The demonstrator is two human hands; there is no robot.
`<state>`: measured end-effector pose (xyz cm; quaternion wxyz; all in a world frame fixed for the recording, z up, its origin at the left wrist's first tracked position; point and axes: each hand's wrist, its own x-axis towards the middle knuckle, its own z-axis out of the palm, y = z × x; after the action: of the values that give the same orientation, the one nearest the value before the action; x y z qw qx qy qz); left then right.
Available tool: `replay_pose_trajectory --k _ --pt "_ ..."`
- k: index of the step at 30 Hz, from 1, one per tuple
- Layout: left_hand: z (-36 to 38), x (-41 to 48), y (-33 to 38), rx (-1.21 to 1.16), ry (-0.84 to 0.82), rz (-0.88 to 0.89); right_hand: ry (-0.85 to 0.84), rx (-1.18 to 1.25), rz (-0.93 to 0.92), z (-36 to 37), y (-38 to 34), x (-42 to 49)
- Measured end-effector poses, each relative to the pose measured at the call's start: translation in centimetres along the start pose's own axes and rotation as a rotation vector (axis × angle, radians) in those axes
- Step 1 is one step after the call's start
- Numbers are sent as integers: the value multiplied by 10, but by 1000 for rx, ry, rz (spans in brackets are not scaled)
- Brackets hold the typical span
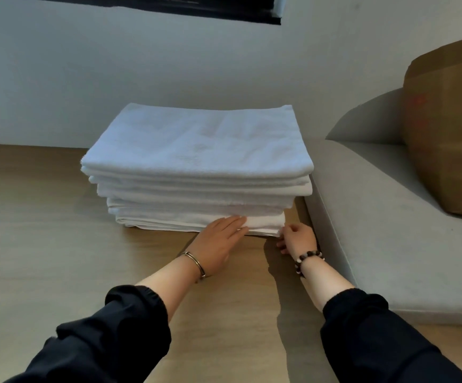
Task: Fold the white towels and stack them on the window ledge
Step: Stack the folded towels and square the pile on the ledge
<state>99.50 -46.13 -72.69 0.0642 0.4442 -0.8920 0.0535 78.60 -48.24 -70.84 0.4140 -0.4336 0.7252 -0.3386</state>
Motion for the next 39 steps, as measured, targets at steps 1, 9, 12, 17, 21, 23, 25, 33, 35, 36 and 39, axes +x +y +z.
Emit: replay_pose_trajectory --k 1,9,12,17,21,23,25,33,35,36,39 --pt "1 -3 -2 -2 25 6 63 -9 -60 -1 -1 -3" --pt "-4 -5 6 -65 5 -93 73 16 -46 8 -25 -9" --pt "-3 -2 8 -70 -86 -170 93 217 57 9 -24 -13" --pt "-8 -2 12 -197 -98 -197 74 -107 15 7 -21 -22" --pt "-33 15 33 -1120 176 -824 166 -21 -114 6 -26 -22" --pt "-45 28 34 -1809 337 -1156 250 159 -80 4 -25 -21" --pt "-51 35 30 -2145 379 -1239 224 329 24 3 -26 -19" --pt "-53 59 41 -2189 426 -1329 2 488 128 -10 -43 -15" --pt "-50 64 39 -2193 430 -1376 31 547 111 -16 -46 -13" --pt "-50 65 39 -2196 423 -1383 72 590 83 -21 -49 -12" --pt "-49 72 43 -2251 412 -1361 44 672 -66 -33 -68 -15"
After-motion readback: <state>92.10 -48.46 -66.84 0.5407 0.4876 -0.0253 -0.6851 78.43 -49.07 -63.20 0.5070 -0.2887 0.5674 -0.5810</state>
